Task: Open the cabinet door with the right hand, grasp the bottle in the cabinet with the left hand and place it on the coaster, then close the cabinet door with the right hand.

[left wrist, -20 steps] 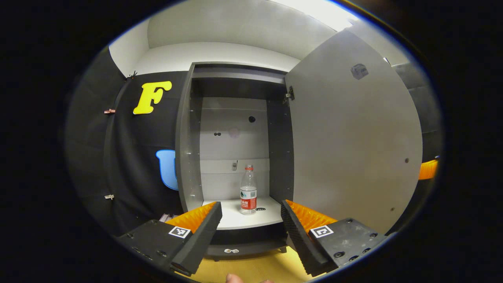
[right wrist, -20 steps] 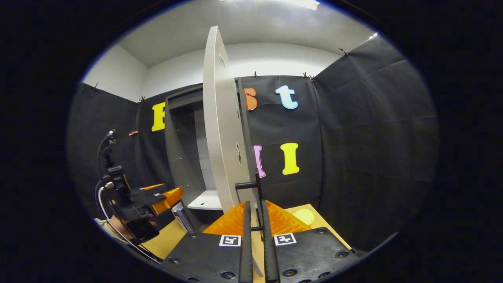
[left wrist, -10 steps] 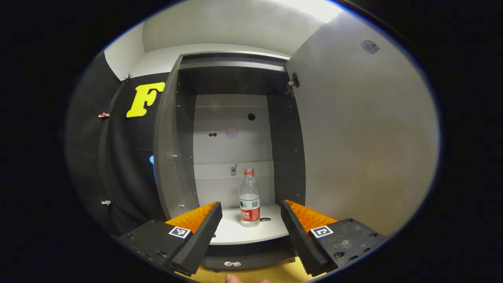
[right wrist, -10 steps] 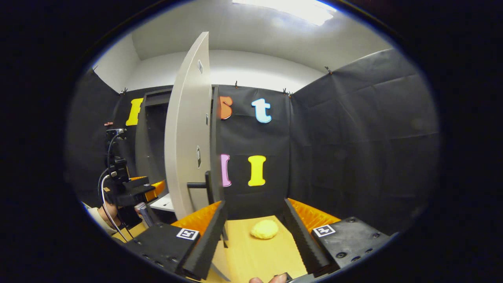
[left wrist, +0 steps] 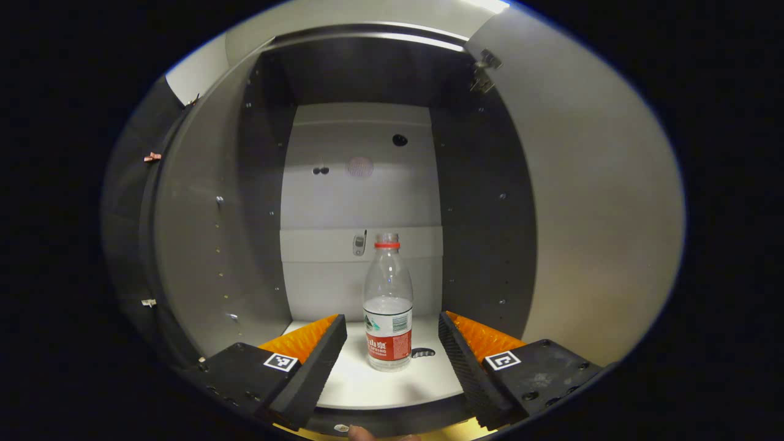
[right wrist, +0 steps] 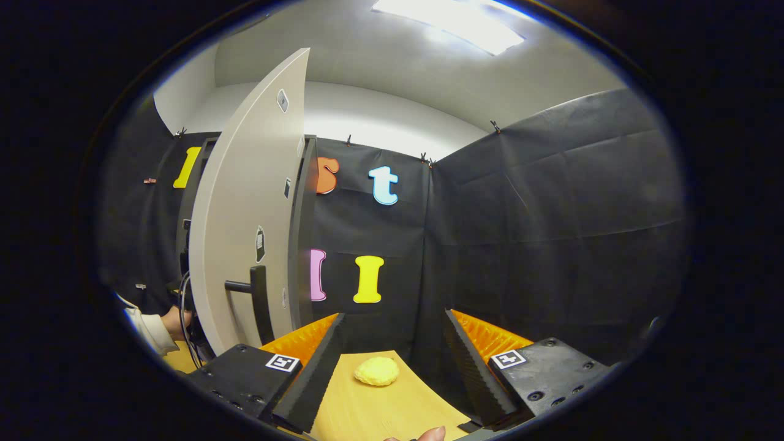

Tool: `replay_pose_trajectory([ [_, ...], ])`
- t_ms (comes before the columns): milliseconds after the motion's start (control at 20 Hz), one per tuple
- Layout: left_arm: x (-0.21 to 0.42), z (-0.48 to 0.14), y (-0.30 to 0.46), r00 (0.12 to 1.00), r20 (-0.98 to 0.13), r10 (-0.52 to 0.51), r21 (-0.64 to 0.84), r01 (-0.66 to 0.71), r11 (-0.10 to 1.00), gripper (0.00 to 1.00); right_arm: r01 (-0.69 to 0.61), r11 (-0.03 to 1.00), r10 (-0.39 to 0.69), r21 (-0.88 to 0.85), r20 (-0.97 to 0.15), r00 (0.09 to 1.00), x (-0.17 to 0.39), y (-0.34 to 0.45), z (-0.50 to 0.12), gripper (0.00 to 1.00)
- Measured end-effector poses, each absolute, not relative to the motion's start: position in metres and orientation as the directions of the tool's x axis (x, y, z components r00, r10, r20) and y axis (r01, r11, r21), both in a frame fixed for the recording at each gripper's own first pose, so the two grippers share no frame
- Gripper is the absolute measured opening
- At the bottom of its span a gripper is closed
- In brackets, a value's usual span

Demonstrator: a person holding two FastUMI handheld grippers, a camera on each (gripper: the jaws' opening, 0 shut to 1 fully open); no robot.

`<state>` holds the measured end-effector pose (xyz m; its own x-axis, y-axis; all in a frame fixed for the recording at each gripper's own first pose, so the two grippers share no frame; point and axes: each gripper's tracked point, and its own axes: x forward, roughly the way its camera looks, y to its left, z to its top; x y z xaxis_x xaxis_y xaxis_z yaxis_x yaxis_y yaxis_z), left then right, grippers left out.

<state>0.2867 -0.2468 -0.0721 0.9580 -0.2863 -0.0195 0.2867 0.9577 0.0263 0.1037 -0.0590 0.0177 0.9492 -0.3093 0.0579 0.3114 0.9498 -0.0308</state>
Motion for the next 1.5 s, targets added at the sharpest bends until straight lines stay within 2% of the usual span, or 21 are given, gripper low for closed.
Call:
replay_pose_trajectory([
  [150, 0.324, -0.089, -0.254, 0.964, -0.032, -0.263, 0.032, 0.264, 0.964, 0.94, 0.327, 0.945, -0.325, -0.033, 0.048, 0.945, 0.103, -0.062, 0.015, 0.97],
  [200, 0.333, -0.094, -0.257, 0.965, -0.041, -0.258, 0.037, 0.259, 0.965, 0.95, 0.332, 0.942, -0.33, -0.044, 0.05, 0.943, 0.102, -0.064, 0.015, 1.0],
  [250, 0.341, -0.099, -0.261, 0.968, -0.048, -0.248, 0.044, 0.25, 0.967, 0.95, 0.337, 0.94, -0.334, -0.054, 0.05, 0.941, 0.102, -0.067, 0.016, 0.97],
  [300, 0.348, -0.102, -0.261, 0.973, -0.05, -0.226, 0.051, 0.228, 0.972, 0.95, 0.339, 0.939, -0.337, -0.06, 0.048, 0.94, 0.102, -0.069, 0.015, 1.0],
  [450, 0.367, -0.111, -0.262, 0.979, -0.058, -0.193, 0.064, 0.197, 0.978, 0.95, 0.35, 0.935, -0.349, -0.055, 0.036, 0.937, 0.101, -0.07, 0.013, 0.94],
  [550, 0.372, -0.109, -0.264, 0.982, -0.046, -0.182, 0.084, 0.186, 0.979, 0.95, 0.361, 0.931, -0.36, -0.045, 0.025, 0.933, 0.101, -0.071, 0.012, 0.97],
  [600, 0.374, -0.109, -0.266, 0.982, -0.047, -0.185, 0.083, 0.188, 0.979, 0.94, 0.363, 0.931, -0.362, -0.042, 0.02, 0.932, 0.102, -0.071, 0.011, 0.97],
  [700, 0.372, -0.109, -0.265, 0.98, -0.054, -0.191, 0.067, 0.194, 0.979, 0.78, 0.369, 0.928, -0.368, -0.046, 0.02, 0.929, 0.099, -0.073, 0.011, 0.97],
  [750, 0.371, -0.107, -0.265, 0.98, -0.054, -0.193, 0.059, 0.196, 0.979, 0.78, 0.368, 0.929, -0.367, -0.046, 0.021, 0.93, 0.098, -0.073, 0.011, 0.97],
  [1050, 0.332, -0.079, -0.253, 0.974, -0.008, -0.225, 0.048, 0.225, 0.973, 0.76, 0.33, 0.943, -0.329, -0.049, 0.025, 0.944, 0.102, -0.064, 0.012, 0.97],
  [1500, 0.235, -0.046, -0.188, 0.968, 0.072, -0.242, 0.024, 0.241, 0.97, 0.76, 0.317, 0.948, -0.316, -0.02, 0.024, 0.948, 0.106, -0.053, 0.014, 0.97],
])
